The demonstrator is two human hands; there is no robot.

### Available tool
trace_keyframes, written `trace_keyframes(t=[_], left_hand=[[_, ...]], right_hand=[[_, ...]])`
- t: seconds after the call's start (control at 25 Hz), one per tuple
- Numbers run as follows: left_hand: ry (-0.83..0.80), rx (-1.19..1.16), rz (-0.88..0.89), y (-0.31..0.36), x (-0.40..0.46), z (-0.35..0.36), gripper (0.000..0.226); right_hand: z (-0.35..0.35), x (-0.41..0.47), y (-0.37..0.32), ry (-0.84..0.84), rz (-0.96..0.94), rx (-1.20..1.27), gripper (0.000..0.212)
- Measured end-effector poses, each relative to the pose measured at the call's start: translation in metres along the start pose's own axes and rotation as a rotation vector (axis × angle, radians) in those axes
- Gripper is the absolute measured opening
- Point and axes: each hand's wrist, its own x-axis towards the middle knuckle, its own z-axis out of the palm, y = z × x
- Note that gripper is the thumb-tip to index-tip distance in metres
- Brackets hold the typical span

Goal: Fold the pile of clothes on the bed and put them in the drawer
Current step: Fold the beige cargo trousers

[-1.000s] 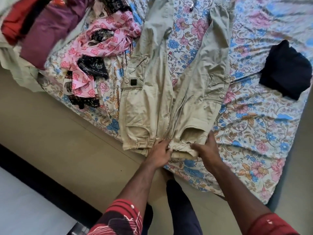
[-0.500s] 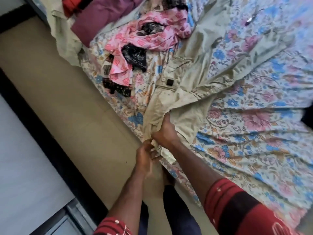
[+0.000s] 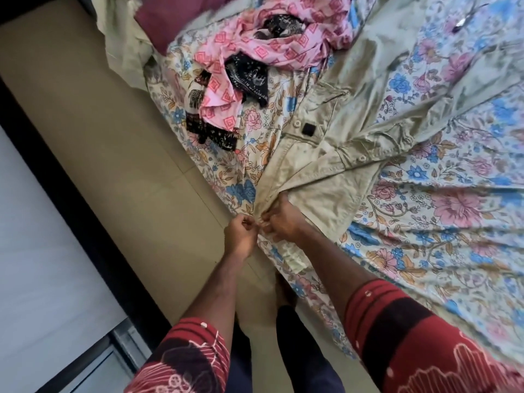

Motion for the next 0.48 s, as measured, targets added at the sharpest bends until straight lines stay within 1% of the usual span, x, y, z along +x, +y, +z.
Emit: trace_keyframes(t=[0.08,0.12,0.16,0.2,0.28,0.48], left_hand=[[0.029,0.14,0.11,0.021,0.0,-0.003,0.001],[0.019,0.158,0.15,0.033,-0.001,-0.005,0.003],[-0.013,0.162,0.188,0.048,-0.001,-0.005,0.005],[-0.059,0.164,0.224,0.063,-0.001,-0.005,0.007],[-0.15,0.213,0.318,0.105,-0.001,-0.006,0.011],[-0.238,0.299,0.455,0.218,0.014,0.022,0.01]], right_hand=[[-0.01,-0.003,-0.003,0.271,-0.015,-0.01,0.026],[-0.017,-0.004,-0.004,0.398,-0.014,0.015,0.018],[-0.029,-0.007,-0.01,0.482,0.0,0.031,0.016],[-0.04,-0.007,-0.014,0.518,0.01,0.038,0.015],[-0.07,-0.006,-0.026,0.521,0.029,0.064,0.014],[-0.161,0.01,-0.035,0.591,0.033,0.171,0.016]])
